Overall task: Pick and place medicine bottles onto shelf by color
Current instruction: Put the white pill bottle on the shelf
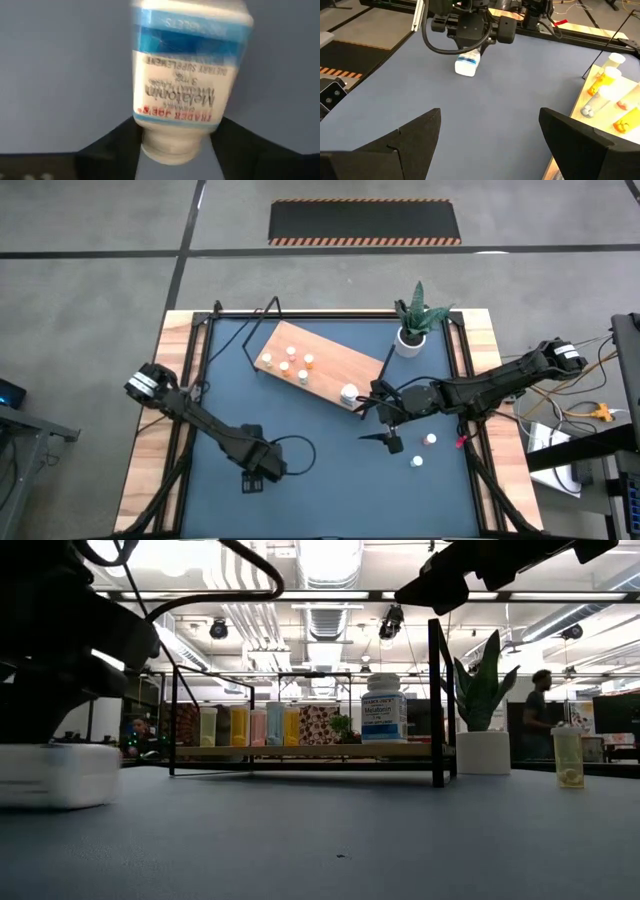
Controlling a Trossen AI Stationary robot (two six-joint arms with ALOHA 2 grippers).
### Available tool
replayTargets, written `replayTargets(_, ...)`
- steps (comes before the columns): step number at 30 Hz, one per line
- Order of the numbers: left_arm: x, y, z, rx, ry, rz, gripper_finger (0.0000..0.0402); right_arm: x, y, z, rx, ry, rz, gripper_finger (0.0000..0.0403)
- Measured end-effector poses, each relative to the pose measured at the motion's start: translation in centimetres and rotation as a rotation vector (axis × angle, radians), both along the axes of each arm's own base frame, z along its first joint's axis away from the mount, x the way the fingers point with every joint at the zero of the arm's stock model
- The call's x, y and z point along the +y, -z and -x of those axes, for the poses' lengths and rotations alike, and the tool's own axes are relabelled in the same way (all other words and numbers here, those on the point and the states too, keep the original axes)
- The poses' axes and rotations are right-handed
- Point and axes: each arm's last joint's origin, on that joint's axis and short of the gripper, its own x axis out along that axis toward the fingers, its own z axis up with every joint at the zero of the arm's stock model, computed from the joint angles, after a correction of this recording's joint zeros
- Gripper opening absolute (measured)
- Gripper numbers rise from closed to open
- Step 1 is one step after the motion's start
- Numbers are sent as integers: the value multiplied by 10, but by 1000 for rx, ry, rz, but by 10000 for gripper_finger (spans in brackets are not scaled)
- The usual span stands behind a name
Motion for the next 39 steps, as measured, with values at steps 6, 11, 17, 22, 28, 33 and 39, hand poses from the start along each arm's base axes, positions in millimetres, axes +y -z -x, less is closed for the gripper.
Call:
replayTargets(6, 2, -4, -1, -56, -3, -41, 144, 1, -1, 0, -13, -4, -3, 321)
replayTargets(11, 6, -24, -4, -212, -18, -153, 144, 9, -1, 2, -18, -33, -13, 305)
replayTargets(17, 13, -62, -6, -529, -62, -277, 144, 20, -3, 3, -53, -65, -44, 293)
replayTargets(22, 13, -84, -16, -808, -55, -380, 144, 24, -4, -8, -152, -60, -97, 308)
replayTargets(28, 5, -96, -33, -1017, 74, -418, 144, 31, 6, -29, -265, -63, -104, 342)
replayTargets(33, 3, -98, -35, -1070, 89, -408, 145, 33, 9, -42, -288, 9, -60, 349)
replayTargets(39, 1, -92, -39, -1061, 90, -409, 152, 37, 3, -55, -316, -2, -34, 341)
